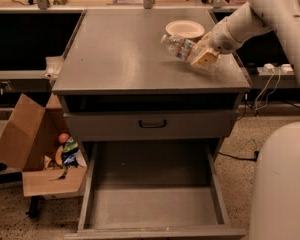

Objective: Pick water bottle from middle drawer and place on counter

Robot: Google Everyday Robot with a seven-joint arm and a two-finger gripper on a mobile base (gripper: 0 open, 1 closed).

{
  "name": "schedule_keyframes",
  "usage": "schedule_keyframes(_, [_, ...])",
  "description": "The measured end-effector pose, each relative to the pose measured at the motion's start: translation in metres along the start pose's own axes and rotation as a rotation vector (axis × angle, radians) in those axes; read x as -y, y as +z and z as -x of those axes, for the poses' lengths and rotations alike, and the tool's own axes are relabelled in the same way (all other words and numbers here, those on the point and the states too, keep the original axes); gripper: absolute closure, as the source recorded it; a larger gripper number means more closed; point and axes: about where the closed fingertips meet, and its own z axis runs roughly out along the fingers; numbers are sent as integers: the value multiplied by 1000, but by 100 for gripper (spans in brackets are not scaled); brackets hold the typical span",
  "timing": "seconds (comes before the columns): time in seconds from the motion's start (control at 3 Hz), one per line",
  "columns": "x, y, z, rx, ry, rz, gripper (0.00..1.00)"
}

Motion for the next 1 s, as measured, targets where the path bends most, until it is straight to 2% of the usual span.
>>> schedule_keyframes(0.33, [8,7,-3,-6,29,15,31])
schedule_keyframes(0.67, [12,10,-3,-6,38,22,6])
schedule_keyframes(1.0, [15,10,0,-3,36,24,0])
